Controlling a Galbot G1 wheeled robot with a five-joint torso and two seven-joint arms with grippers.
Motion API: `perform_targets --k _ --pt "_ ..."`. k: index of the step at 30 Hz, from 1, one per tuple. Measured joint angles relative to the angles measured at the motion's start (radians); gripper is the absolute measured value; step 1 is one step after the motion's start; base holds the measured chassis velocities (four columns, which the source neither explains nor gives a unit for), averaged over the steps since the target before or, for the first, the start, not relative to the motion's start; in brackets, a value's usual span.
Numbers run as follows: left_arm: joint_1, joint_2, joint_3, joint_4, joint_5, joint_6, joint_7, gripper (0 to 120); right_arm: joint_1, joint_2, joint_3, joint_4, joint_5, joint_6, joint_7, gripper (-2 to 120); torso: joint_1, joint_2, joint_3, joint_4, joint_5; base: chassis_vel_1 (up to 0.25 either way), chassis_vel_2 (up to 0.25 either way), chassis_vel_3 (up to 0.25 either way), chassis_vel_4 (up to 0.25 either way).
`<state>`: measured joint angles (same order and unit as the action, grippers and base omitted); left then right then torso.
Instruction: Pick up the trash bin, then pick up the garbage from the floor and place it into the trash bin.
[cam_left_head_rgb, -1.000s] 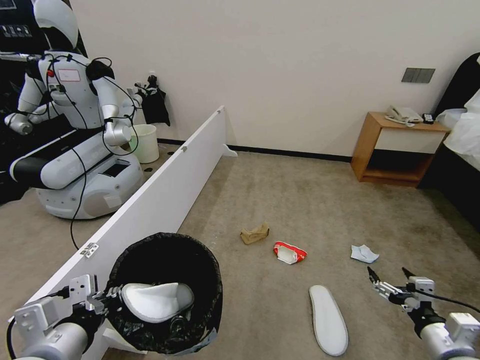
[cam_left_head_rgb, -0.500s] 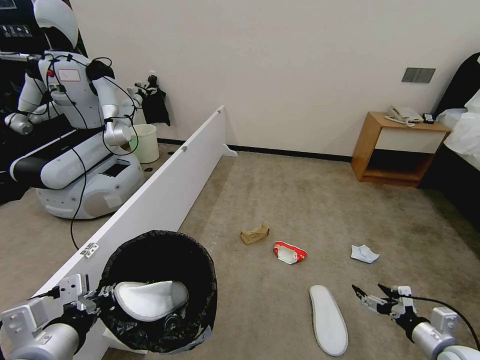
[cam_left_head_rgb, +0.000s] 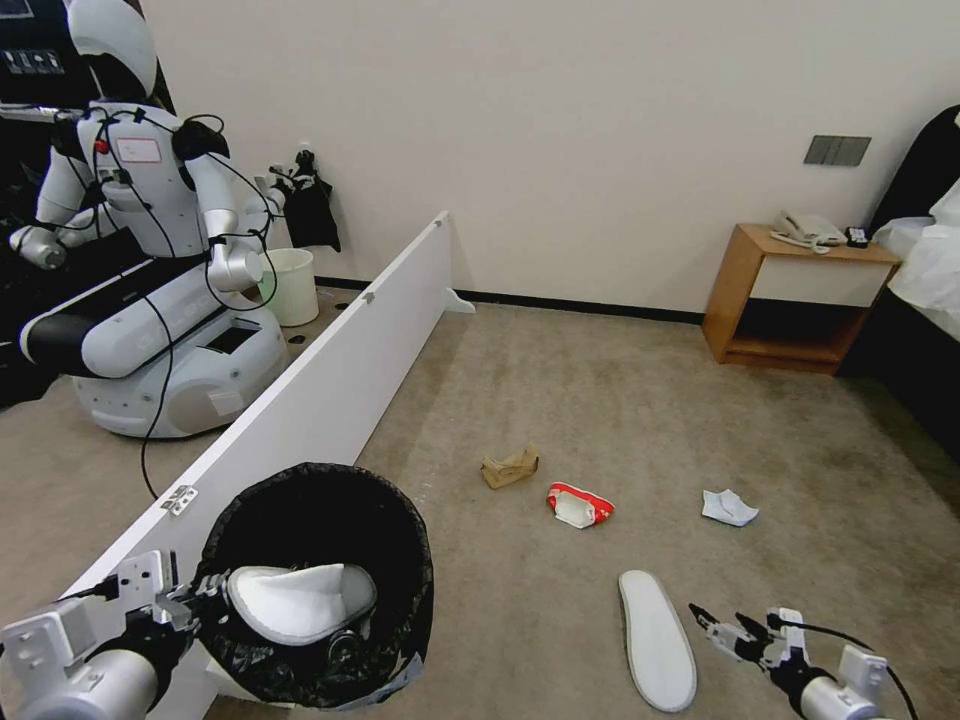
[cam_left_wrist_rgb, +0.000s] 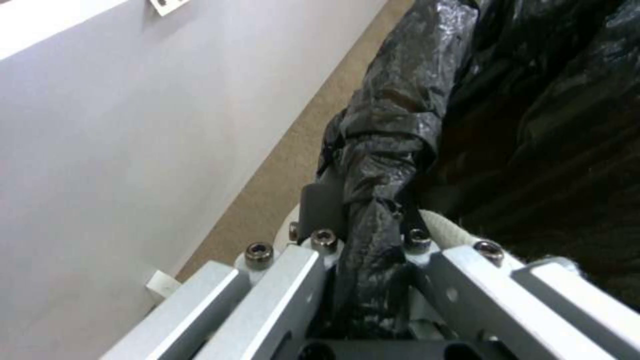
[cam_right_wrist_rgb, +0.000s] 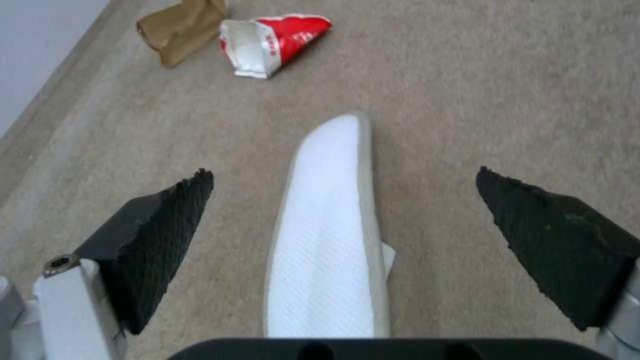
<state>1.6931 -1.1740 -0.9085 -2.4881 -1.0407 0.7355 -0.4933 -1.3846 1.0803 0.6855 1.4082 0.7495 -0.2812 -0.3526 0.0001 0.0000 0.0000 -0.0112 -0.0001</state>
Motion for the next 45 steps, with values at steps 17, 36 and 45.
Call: perform_targets --k 17,36,45 --pt "0.006 0.01 -0.006 -0.003 -0.007 0.0 0.0 1 0.129 0.021 -0.086 -0.15 0.005 -0.049 0.009 100 0.0 0.0 0.0 0.0 0.0 0.0 0.0 0.0 0.0" --pt "0.002 0.014 -0.005 0.006 -0.006 0.0 0.002 1 0.247 0.058 -0.124 -0.299 -0.022 -0.077 0.017 100 0.0 0.0 0.0 0.0 0.0001 0.0 0.0 0.0 0.0" --pt "-0.002 0.015 -0.006 0.008 -0.007 0.0 0.002 1 0.263 0.067 -0.137 -0.324 -0.038 -0.081 0.011 100 0.0 0.0 0.0 -0.0001 0.0 0.0 0.0 0.0 0.0"
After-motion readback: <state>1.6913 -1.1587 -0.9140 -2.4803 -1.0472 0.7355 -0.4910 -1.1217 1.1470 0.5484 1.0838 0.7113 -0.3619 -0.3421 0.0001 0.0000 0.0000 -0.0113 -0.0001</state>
